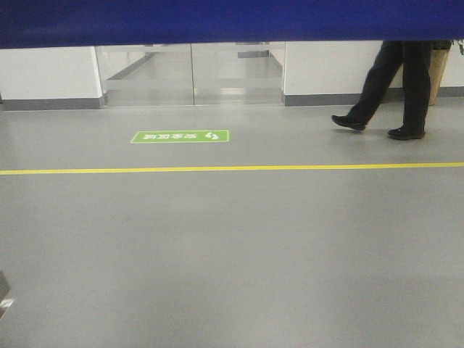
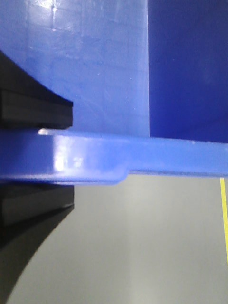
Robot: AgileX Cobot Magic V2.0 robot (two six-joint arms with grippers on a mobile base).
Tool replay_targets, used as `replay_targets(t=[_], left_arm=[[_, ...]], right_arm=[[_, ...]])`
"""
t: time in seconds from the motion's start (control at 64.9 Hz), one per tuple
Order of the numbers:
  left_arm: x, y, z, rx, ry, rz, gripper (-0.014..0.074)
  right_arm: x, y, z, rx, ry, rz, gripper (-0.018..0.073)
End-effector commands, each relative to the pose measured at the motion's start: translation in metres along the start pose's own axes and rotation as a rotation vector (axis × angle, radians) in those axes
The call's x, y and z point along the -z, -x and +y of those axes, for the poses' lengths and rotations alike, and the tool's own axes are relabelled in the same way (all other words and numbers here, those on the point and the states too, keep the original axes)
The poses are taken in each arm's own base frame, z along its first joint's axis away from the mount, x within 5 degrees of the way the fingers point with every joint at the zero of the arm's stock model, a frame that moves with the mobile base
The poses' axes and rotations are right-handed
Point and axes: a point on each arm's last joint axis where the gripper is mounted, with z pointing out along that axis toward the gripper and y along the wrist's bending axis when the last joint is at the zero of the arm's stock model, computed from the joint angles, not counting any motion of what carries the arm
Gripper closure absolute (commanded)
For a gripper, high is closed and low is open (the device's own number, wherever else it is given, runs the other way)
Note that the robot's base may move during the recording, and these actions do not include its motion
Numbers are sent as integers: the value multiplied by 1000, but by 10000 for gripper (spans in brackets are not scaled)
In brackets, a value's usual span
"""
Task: Move blue bin to conveyor side
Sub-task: 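Carry the bin with both grippers while driving to the red conveyor table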
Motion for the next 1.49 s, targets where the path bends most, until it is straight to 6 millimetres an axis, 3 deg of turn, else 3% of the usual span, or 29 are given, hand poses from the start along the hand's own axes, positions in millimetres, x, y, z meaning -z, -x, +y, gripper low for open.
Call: replay_targets(t=[0.0,1.479], left_arm=[[10,11,0,-29,16,-129,615],[10,11,0,-29,16,-129,615]], right_arm=[[14,10,-3,34,-32,-147,648],[14,11,-3,34,-31,-151,648]])
